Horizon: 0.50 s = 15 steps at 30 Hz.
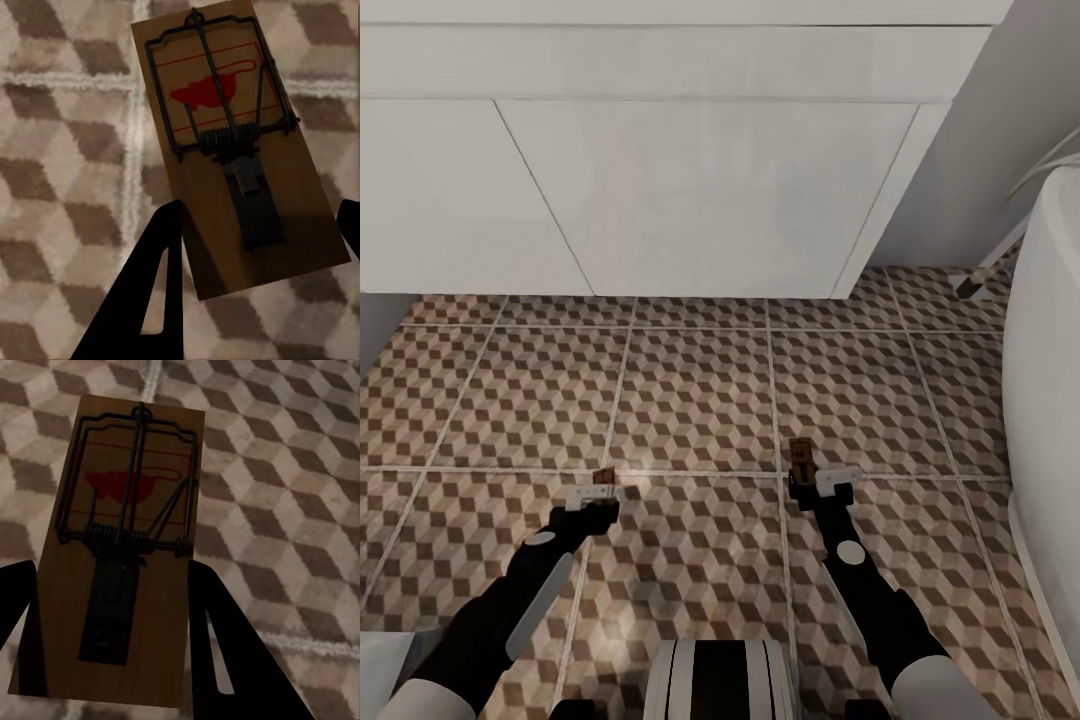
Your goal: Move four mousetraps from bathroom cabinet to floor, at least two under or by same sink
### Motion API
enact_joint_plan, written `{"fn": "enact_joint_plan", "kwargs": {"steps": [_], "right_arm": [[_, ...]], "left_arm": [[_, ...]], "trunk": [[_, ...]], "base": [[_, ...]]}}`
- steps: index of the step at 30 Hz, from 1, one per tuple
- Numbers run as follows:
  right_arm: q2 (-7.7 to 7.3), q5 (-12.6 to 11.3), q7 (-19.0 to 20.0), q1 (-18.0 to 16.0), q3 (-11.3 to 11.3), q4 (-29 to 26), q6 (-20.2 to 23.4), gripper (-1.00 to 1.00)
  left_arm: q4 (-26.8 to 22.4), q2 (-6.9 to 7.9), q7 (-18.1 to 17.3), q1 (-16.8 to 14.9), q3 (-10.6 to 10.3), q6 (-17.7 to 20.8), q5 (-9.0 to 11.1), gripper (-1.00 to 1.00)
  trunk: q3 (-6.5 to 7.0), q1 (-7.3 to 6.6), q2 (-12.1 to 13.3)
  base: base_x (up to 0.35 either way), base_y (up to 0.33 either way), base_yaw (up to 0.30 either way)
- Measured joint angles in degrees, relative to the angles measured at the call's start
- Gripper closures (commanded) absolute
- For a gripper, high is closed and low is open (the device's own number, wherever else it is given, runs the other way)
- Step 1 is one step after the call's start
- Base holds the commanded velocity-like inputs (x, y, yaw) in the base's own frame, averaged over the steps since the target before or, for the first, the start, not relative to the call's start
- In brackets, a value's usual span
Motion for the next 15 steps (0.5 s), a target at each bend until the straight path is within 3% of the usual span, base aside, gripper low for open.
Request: {"fn": "enact_joint_plan", "kwargs": {"steps": [15], "right_arm": [[-0.05, 0.18, -0.05, 0.0, -0.13, -0.08, -0.11, 1.0]], "left_arm": [[-2.58, 0.04, 0.01, 0.0, -0.01, 1.67, 0.01, 1.0]], "trunk": [[0.0, 0.0, 0.0]], "base": [[0.0, 0.0, 0.0]]}}
